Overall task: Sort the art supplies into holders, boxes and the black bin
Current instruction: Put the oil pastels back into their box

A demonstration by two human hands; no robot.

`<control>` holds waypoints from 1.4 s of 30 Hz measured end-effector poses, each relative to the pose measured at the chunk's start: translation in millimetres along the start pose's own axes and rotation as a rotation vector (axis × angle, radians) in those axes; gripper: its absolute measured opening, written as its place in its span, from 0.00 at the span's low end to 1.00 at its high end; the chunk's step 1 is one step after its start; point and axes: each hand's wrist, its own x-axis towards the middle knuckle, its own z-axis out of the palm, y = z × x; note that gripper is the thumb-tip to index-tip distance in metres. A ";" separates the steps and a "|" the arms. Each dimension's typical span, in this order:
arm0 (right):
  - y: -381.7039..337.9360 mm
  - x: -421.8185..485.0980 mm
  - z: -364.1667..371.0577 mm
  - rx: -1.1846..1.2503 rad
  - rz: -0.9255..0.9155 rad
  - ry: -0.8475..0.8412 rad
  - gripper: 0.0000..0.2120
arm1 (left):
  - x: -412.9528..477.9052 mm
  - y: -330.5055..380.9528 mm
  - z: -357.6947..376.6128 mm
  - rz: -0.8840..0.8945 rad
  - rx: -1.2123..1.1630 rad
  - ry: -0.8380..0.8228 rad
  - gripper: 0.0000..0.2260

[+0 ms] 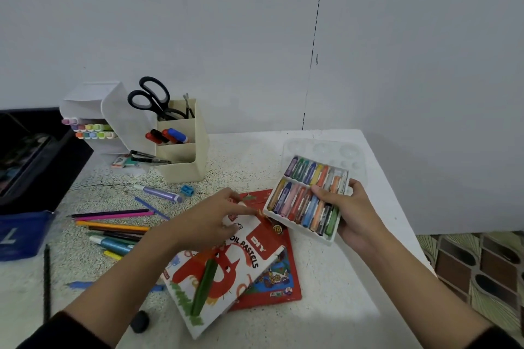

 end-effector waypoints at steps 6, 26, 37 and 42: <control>-0.5 0.7 10.8 -0.016 -0.054 0.017 0.34 | 3.2 -2.5 12.4 0.022 0.013 0.095 0.26; 30.2 -6.2 20.4 0.129 -0.025 0.074 0.29 | -12.3 -2.2 20.3 0.117 0.074 0.114 0.09; 21.7 -17.1 26.8 0.148 -0.025 -0.031 0.22 | -2.1 1.0 -11.3 0.241 0.087 -0.036 0.10; 20.3 -23.5 39.1 0.175 -0.092 -0.023 0.25 | -8.1 2.3 -18.9 0.273 0.040 -0.078 0.09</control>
